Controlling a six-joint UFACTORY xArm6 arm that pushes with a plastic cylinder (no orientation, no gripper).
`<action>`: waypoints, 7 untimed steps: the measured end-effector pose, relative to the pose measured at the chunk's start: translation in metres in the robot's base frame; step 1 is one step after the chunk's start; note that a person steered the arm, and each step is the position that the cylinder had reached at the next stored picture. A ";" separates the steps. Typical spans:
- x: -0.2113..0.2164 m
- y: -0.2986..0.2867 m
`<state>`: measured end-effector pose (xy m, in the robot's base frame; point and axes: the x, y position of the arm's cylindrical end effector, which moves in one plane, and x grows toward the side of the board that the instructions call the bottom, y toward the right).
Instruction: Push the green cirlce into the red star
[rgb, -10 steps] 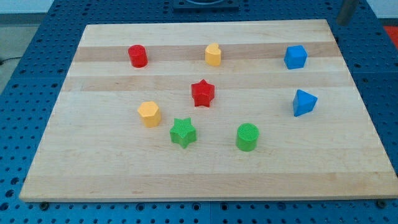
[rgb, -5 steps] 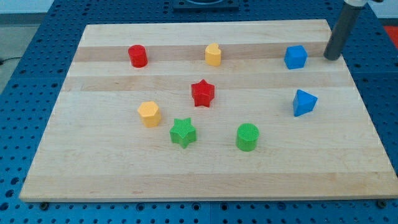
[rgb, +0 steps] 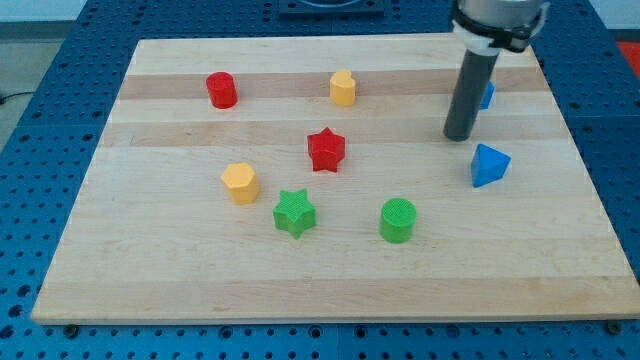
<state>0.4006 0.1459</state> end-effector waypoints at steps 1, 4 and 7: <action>0.012 -0.031; 0.088 -0.059; 0.131 -0.039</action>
<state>0.5316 0.1067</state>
